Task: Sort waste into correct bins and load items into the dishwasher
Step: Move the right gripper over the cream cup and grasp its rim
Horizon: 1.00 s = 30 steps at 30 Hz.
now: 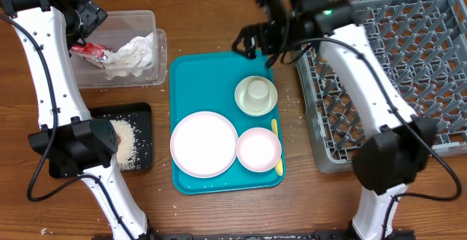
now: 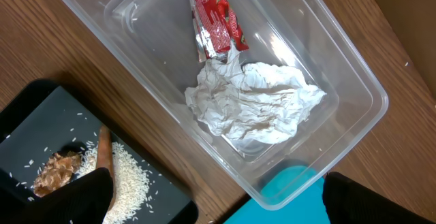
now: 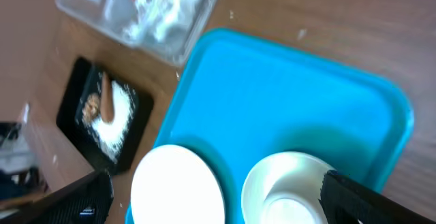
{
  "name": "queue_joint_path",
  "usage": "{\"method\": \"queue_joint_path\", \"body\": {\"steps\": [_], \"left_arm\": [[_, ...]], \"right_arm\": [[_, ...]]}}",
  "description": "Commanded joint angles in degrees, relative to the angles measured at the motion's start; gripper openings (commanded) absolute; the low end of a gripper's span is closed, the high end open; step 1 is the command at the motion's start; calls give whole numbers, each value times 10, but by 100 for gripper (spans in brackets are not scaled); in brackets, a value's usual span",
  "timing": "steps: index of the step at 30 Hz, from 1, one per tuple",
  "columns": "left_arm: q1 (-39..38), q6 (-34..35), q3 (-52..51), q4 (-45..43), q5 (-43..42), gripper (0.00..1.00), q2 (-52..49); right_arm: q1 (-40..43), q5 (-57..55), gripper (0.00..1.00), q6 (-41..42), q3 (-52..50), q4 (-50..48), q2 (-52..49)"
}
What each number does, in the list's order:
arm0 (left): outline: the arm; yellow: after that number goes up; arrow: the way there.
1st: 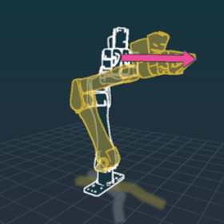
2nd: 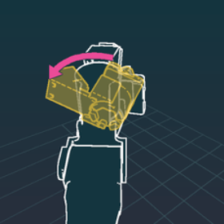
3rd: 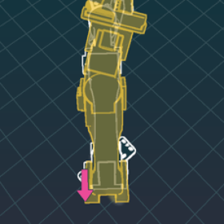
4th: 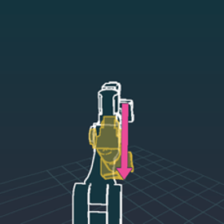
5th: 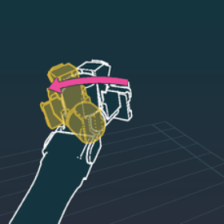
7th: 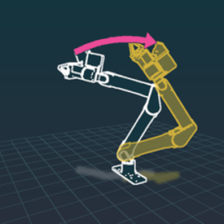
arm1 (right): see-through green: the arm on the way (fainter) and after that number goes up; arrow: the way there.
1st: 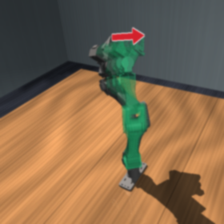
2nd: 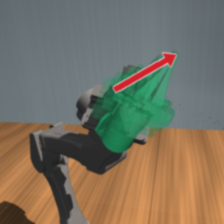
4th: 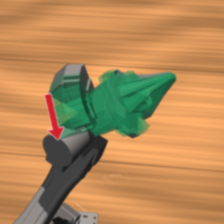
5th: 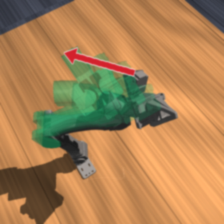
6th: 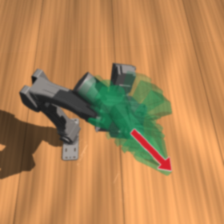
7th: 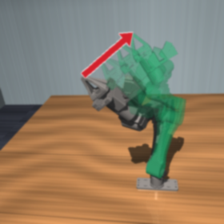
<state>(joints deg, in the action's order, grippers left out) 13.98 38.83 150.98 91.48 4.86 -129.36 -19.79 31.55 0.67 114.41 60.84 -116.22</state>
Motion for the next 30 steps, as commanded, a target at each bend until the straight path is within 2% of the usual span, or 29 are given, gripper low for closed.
{"method": "queue_joint_path", "body": {"steps": [1,4,8,17,22,30], "left_arm": [[-2,1,-2,0,-2,100,-4],[-2,2,-2,0,-2,100,-4],[-2,2,-2,0,-2,100,-4],[-2,2,-2,0,-2,100,-4],[-2,2,-2,0,-2,100,-4],[-2,1,-2,0,-2,100,-4]], "right_arm": [[-20,-66,100,-6,17,20,-21],[-35,-150,99,47,17,50,-35],[-56,-206,96,84,14,104,-42],[-65,-236,95,140,-37,90,-44],[-65,-247,95,142,-80,70,-44],[-71,-247,88,139,-95,62,-54]]}}
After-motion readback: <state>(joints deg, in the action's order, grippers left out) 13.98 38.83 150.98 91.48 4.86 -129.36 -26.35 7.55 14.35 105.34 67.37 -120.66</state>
